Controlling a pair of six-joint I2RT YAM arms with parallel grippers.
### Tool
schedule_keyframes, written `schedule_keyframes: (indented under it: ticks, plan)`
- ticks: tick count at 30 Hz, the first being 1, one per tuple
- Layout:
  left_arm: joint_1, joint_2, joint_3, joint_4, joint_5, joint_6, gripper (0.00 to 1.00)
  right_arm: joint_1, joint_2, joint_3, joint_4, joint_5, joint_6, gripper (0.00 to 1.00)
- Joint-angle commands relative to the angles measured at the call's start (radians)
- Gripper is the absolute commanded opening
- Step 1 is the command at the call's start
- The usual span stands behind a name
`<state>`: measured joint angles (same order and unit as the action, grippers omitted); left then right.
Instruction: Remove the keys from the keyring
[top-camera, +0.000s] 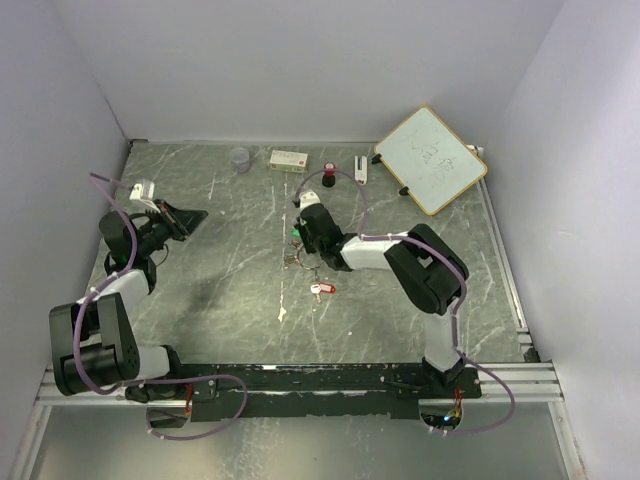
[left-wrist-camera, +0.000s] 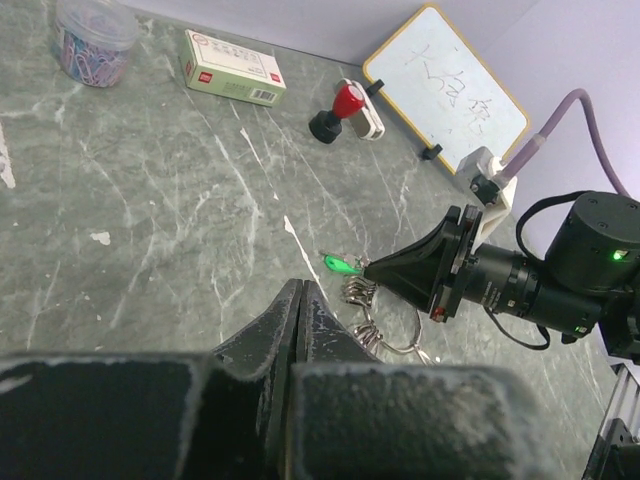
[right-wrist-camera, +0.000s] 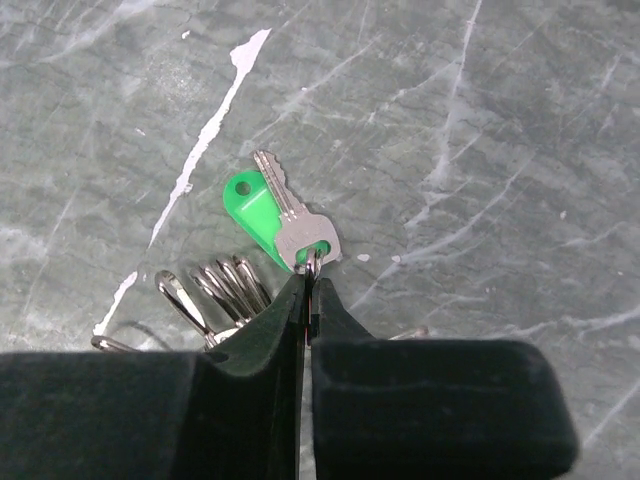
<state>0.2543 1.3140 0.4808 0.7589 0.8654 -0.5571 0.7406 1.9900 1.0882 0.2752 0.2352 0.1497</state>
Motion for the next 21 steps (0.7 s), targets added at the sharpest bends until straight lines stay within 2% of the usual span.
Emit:
schedule_keyframes:
  ticks: [1, 5, 10, 17, 21]
  plan:
    - [0.002, 0.015, 0.0, 0.065, 0.049, -0.01, 0.07, 0.003, -0.101, 0.005, 0.001, 0.05, -0.065, 0.0]
    - [-0.01, 0.017, 0.008, 0.101, 0.064, -0.031, 0.09, 0.009, -0.234, -0.006, -0.007, 0.064, -0.104, 0.0]
    - [-0.071, 0.001, 0.057, 0.021, 0.032, 0.01, 0.11, 0.025, -0.377, -0.008, -0.022, 0.06, -0.122, 0.0]
    - [-0.216, 0.021, 0.162, -0.027, 0.046, 0.049, 0.12, 0.058, -0.518, 0.005, -0.052, -0.007, -0.123, 0.0]
    - [-0.325, 0.041, 0.168, 0.076, 0.067, 0.008, 0.14, 0.085, -0.562, 0.011, -0.057, 0.003, -0.128, 0.0]
